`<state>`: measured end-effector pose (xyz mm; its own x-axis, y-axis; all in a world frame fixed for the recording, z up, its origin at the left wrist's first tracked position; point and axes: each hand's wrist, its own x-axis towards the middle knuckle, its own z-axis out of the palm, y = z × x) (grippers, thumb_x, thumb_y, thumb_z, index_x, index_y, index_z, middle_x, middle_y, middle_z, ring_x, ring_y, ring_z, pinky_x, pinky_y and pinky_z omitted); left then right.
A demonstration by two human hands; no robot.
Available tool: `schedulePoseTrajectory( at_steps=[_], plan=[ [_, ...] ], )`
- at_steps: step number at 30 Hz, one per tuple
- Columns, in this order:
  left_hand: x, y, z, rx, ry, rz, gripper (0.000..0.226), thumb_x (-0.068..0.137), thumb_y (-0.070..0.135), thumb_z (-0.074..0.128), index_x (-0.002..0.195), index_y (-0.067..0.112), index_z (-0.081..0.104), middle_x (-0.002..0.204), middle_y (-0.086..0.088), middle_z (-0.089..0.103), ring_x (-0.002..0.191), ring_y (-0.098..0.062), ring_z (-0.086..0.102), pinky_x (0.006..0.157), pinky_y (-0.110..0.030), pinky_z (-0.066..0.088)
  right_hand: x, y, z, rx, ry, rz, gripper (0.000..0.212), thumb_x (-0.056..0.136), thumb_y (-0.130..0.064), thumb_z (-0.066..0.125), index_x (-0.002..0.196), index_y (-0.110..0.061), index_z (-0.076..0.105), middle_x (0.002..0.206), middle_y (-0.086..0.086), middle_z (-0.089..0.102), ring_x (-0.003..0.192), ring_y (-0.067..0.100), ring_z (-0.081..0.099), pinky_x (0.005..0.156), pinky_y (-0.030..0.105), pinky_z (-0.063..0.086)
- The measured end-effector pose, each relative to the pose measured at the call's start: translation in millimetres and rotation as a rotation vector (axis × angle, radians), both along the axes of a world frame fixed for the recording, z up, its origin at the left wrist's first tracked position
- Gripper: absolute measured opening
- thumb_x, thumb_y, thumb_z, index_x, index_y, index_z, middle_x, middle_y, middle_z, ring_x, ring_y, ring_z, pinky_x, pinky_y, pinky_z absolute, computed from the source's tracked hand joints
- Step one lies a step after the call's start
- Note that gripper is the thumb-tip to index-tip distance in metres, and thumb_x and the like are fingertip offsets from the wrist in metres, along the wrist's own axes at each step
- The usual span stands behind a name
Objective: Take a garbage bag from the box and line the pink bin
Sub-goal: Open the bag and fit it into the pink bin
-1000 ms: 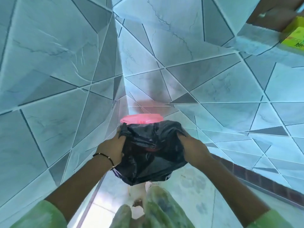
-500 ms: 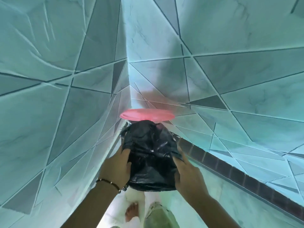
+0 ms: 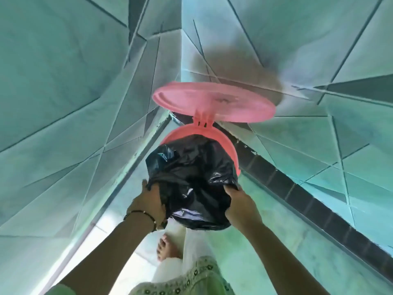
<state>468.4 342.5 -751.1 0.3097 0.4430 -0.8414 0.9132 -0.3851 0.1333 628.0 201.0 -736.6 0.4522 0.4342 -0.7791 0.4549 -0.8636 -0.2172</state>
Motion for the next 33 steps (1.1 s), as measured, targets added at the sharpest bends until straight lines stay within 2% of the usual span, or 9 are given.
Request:
schedulePoseTrajectory(
  at_steps=[4, 7, 10, 12, 16, 21, 24, 28, 33],
  plan=[
    [17.5, 1.8, -0.1, -0.016, -0.266, 0.230, 0.045, 0.086, 0.005, 0.046, 0.131, 0.006, 0.038, 0.115, -0.022, 0.061, 0.105, -0.041, 0.057, 0.086, -0.041, 0.045, 7.3, 16.6, 1.1, 0.216, -0.080, -0.278, 0.054, 0.074, 0.006, 0.047, 0.127, -0.009, 0.050, 0.108, 0.011, 0.063, 0.098, 0.032, 0.060, 0.084, 0.038, 0.049],
    [41.0, 13.0, 24.5, 0.060, -0.559, 0.310, 0.034, 0.084, -0.003, 0.048, 0.117, 0.001, 0.049, 0.107, -0.022, 0.063, 0.100, -0.039, 0.058, 0.078, -0.030, 0.040, 12.1, 20.8, 16.8, 0.401, -0.362, -0.315, 0.043, 0.081, 0.003, 0.048, 0.123, 0.001, 0.053, 0.109, 0.015, 0.060, 0.093, 0.034, 0.059, 0.080, 0.041, 0.048],
    [48.7, 30.0, 37.1, 0.155, -0.707, 0.361, 0.042, 0.082, -0.006, 0.050, 0.124, 0.002, 0.049, 0.115, -0.021, 0.063, 0.108, -0.038, 0.057, 0.088, -0.032, 0.042, 12.3, 17.6, 27.5, 0.521, -0.496, -0.320, 0.040, 0.078, 0.004, 0.046, 0.117, 0.001, 0.055, 0.107, 0.025, 0.061, 0.087, 0.042, 0.059, 0.067, 0.036, 0.042],
    [42.4, 39.7, 32.8, 0.184, -0.660, 0.361, 0.050, 0.083, -0.001, 0.053, 0.132, 0.006, 0.043, 0.125, -0.020, 0.059, 0.116, -0.040, 0.053, 0.099, -0.039, 0.041, 11.3, 13.5, 22.0, 0.403, -0.402, -0.266, 0.049, 0.076, 0.007, 0.045, 0.123, -0.006, 0.050, 0.102, 0.023, 0.059, 0.084, 0.043, 0.059, 0.065, 0.037, 0.042],
    [5.8, 47.2, -7.1, 0.089, -0.275, 0.183, 0.061, 0.087, 0.015, 0.054, 0.143, 0.018, 0.028, 0.128, -0.022, 0.055, 0.116, -0.045, 0.051, 0.102, -0.050, 0.038, 9.1, -7.0, -14.1, -0.123, -0.006, 0.104, 0.065, 0.080, 0.000, 0.044, 0.138, -0.028, 0.039, 0.121, 0.014, 0.061, 0.109, 0.037, 0.057, 0.089, 0.040, 0.049],
    [-40.5, 43.1, -41.2, -0.028, 0.099, -0.046, 0.041, 0.088, 0.027, 0.052, 0.126, 0.012, 0.047, 0.119, -0.018, 0.062, 0.110, -0.037, 0.057, 0.097, -0.041, 0.046, 18.3, -38.7, -36.1, -0.345, 0.155, 0.217, 0.057, 0.082, -0.005, 0.041, 0.131, -0.033, 0.049, 0.138, 0.004, 0.051, 0.123, 0.029, 0.050, 0.098, 0.032, 0.042],
    [-53.0, 43.8, -46.5, -0.039, 0.138, -0.102, 0.038, 0.088, 0.028, 0.052, 0.121, 0.010, 0.051, 0.118, -0.016, 0.062, 0.109, -0.034, 0.058, 0.094, -0.037, 0.046, 30.0, -48.4, -42.5, -0.185, 0.022, 0.063, 0.066, 0.079, 0.002, 0.042, 0.131, -0.039, 0.047, 0.145, -0.004, 0.042, 0.120, 0.027, 0.053, 0.096, 0.034, 0.046],
    [-46.0, 50.5, -47.9, 0.170, -0.178, 0.074, 0.038, 0.083, 0.021, 0.060, 0.114, 0.000, 0.051, 0.112, -0.024, 0.059, 0.100, -0.041, 0.058, 0.087, -0.046, 0.047, 37.1, -34.1, -37.8, 0.273, -0.320, -0.054, 0.072, 0.070, 0.012, 0.047, 0.127, -0.031, 0.052, 0.145, -0.004, 0.039, 0.097, 0.030, 0.063, 0.074, 0.040, 0.057],
    [-17.7, 50.7, -43.4, 0.270, -0.436, 0.221, 0.061, 0.076, 0.017, 0.068, 0.129, 0.004, 0.041, 0.130, -0.021, 0.046, 0.113, -0.045, 0.051, 0.096, -0.054, 0.045, 31.4, 0.4, -40.0, 0.414, -0.320, -0.025, 0.073, 0.073, 0.012, 0.048, 0.140, -0.015, 0.039, 0.148, 0.005, 0.038, 0.106, 0.032, 0.060, 0.081, 0.043, 0.054]
  ],
)
